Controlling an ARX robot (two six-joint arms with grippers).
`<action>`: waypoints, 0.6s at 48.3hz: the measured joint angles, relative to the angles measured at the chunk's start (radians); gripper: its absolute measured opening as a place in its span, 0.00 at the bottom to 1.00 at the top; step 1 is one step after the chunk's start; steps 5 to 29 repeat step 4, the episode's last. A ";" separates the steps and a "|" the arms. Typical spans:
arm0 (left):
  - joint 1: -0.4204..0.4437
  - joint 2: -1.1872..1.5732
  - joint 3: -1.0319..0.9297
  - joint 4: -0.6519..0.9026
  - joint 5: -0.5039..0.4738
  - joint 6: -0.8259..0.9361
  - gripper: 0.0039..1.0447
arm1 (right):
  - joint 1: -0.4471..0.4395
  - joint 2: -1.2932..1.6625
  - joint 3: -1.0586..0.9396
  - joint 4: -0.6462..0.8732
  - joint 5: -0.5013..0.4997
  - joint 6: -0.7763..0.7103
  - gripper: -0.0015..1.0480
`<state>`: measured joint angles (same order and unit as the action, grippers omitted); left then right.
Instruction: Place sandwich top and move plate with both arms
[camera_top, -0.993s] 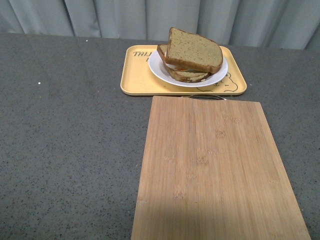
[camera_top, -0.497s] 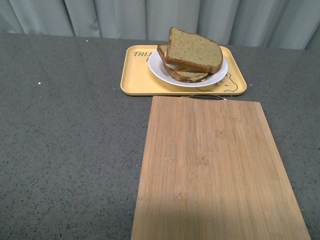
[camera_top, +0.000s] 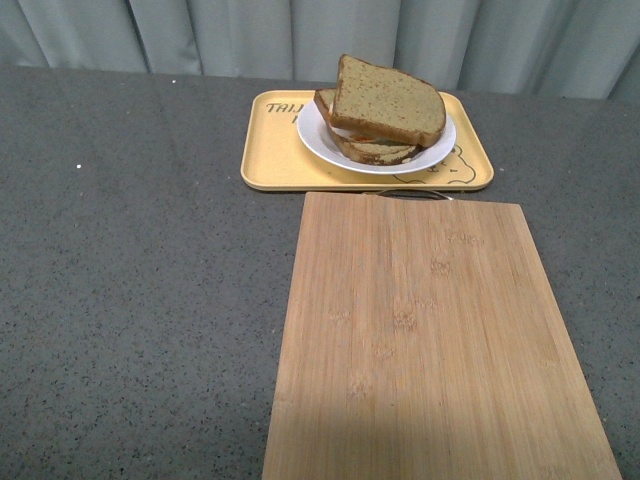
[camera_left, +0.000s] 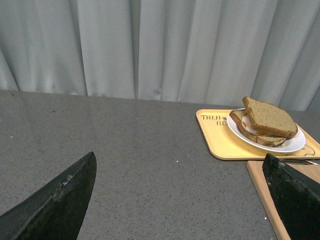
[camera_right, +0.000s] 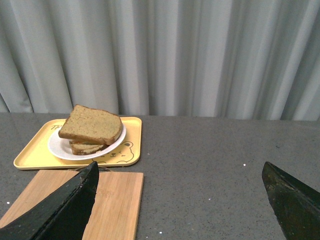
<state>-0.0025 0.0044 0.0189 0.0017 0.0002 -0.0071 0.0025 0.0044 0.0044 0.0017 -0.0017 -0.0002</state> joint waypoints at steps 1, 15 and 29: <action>0.000 0.000 0.000 0.000 0.000 0.000 0.94 | 0.000 0.000 0.000 0.000 0.000 0.000 0.91; 0.000 0.000 0.000 0.000 0.000 0.000 0.94 | 0.000 0.000 0.000 0.000 0.000 0.000 0.91; 0.000 0.000 0.000 0.000 0.000 0.000 0.94 | 0.000 0.000 0.000 0.000 0.000 0.000 0.91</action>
